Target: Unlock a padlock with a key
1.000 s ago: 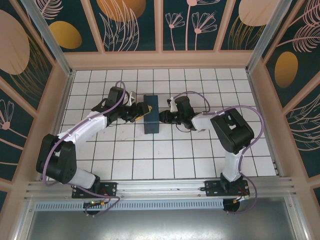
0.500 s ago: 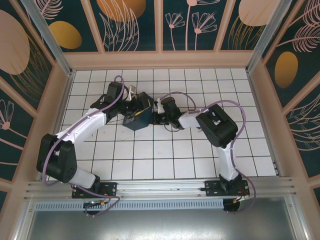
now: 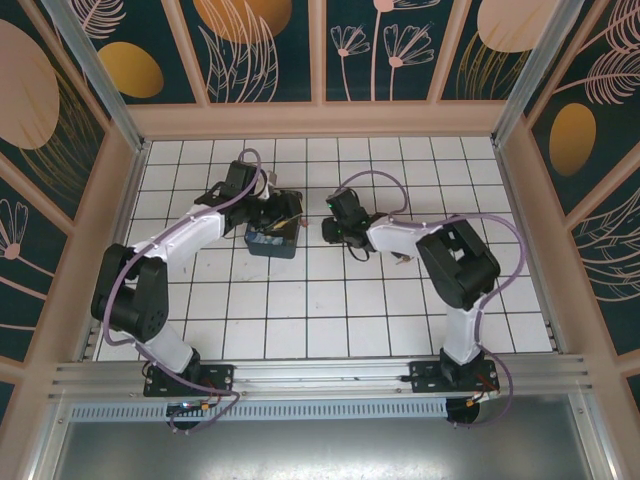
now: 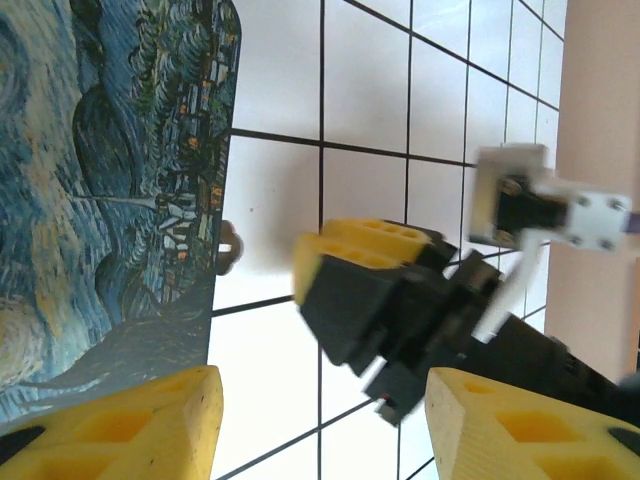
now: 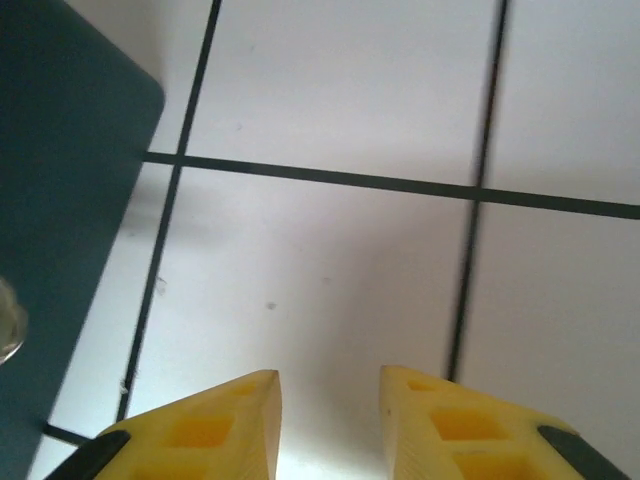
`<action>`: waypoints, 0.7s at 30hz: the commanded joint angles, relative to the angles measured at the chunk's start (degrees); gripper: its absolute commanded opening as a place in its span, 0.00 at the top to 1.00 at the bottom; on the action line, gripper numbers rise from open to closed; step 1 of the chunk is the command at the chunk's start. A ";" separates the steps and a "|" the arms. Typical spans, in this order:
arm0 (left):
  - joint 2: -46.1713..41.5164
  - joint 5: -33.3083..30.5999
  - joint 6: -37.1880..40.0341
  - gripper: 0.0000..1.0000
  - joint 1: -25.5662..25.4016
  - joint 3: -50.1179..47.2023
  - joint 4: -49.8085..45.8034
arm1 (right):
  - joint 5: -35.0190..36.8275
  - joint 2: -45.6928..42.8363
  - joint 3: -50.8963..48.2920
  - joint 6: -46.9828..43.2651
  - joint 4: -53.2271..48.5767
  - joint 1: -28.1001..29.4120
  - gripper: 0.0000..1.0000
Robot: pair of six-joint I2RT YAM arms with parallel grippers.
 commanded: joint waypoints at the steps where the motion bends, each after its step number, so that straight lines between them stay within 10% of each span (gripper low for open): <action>1: -0.76 -2.70 4.42 0.39 2.00 4.47 -2.12 | 3.18 -9.10 -6.05 -3.56 2.93 0.03 0.58; 4: -3.49 -20.12 11.26 0.06 3.04 4.88 -4.56 | 3.78 -18.05 -12.81 -7.78 8.79 -1.73 0.27; 6: -6.04 -27.08 13.42 0.02 6.01 1.19 -1.47 | 2.71 -24.40 -16.44 -9.53 9.57 -6.43 0.01; 13: -22.78 -48.55 32.85 0.01 14.90 -30.01 36.22 | -2.44 -42.76 -34.96 -13.06 24.90 -31.55 0.01; 21: -14.69 -47.77 38.86 0.03 17.65 -48.45 72.13 | -3.74 -32.84 -50.15 -15.19 57.72 -40.85 0.01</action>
